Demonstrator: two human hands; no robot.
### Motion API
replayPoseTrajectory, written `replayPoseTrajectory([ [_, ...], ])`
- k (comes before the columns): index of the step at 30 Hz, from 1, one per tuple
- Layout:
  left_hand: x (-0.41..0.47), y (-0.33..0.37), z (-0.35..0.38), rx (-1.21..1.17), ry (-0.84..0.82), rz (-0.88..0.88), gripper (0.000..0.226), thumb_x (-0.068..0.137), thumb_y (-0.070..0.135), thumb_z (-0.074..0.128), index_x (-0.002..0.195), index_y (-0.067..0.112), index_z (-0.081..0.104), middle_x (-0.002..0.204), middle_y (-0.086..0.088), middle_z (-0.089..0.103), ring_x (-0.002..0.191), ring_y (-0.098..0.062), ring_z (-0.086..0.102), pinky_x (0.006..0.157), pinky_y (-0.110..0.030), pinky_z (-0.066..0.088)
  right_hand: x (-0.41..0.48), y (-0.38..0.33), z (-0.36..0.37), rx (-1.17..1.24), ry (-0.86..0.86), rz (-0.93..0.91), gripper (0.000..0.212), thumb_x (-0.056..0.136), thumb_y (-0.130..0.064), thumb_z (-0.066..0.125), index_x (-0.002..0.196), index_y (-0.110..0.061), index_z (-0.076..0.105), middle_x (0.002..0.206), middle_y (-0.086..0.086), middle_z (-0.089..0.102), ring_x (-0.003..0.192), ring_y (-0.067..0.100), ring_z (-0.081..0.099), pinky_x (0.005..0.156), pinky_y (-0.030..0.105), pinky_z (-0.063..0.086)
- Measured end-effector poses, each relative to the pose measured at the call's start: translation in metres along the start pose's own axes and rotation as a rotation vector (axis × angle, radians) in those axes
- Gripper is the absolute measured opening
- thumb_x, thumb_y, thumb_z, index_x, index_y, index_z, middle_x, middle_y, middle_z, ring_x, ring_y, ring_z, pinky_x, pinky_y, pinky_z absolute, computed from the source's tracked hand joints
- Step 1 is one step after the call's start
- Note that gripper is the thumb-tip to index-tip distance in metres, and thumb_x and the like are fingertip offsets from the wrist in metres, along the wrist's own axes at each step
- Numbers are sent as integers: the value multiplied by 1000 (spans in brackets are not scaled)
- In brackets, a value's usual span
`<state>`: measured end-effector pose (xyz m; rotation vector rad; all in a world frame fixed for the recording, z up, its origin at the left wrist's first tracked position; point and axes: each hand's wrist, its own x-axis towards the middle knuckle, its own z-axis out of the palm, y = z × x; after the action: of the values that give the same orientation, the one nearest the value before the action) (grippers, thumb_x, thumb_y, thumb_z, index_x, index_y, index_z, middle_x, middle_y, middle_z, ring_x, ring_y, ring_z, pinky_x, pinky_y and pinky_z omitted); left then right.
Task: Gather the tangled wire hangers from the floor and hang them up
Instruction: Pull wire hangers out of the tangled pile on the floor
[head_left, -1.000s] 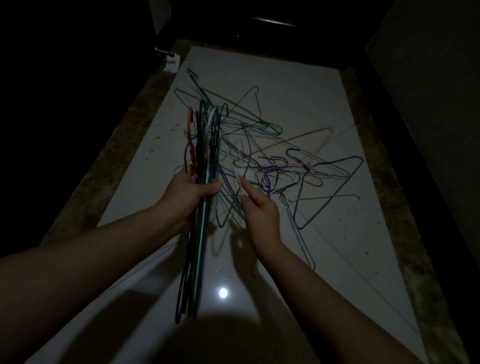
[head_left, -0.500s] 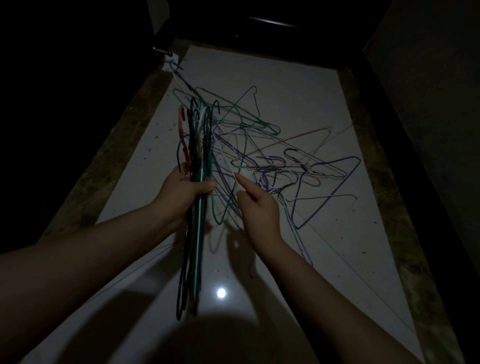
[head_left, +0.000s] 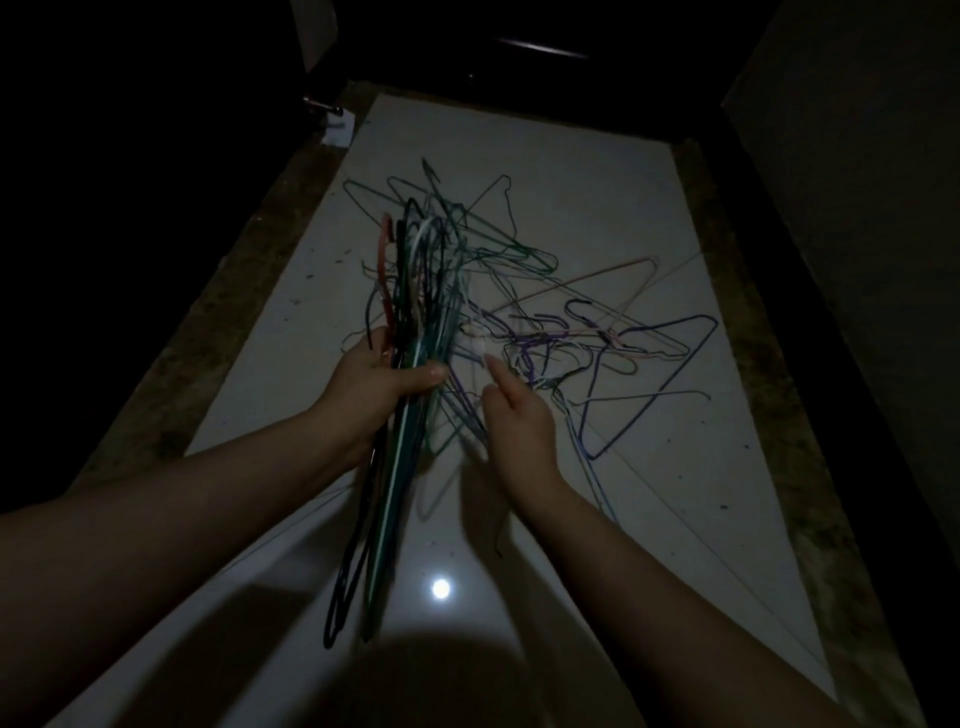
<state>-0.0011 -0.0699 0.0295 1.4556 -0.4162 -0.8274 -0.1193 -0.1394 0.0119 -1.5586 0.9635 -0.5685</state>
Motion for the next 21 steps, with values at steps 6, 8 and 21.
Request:
replayPoseTrajectory([
  [6, -5, 2, 10, 17, -64, 61, 43, 78, -3, 69, 107, 23, 51, 90, 17, 61, 72, 10, 63, 61, -5, 48, 8, 10, -2, 96, 85, 44, 40, 99, -11, 40, 139, -17, 46, 91, -3, 58, 74, 1, 46, 74, 20, 42],
  [8, -4, 4, 14, -7, -78, 82, 46, 79, -1, 69, 110, 26, 48, 91, 20, 58, 67, 17, 60, 60, -2, 46, 10, 7, -6, 142, 122, 37, 40, 99, -10, 41, 138, -22, 45, 70, -12, 53, 58, -1, 40, 61, 15, 38],
  [21, 7, 6, -11, -2, 64, 46, 13, 89, 7, 58, 91, 19, 59, 64, 12, 69, 56, 3, 59, 56, -10, 47, -4, 1, -22, 355, 203, -48, 32, 98, -13, 48, 128, -15, 57, 98, 9, 67, 91, 6, 58, 87, 21, 48],
])
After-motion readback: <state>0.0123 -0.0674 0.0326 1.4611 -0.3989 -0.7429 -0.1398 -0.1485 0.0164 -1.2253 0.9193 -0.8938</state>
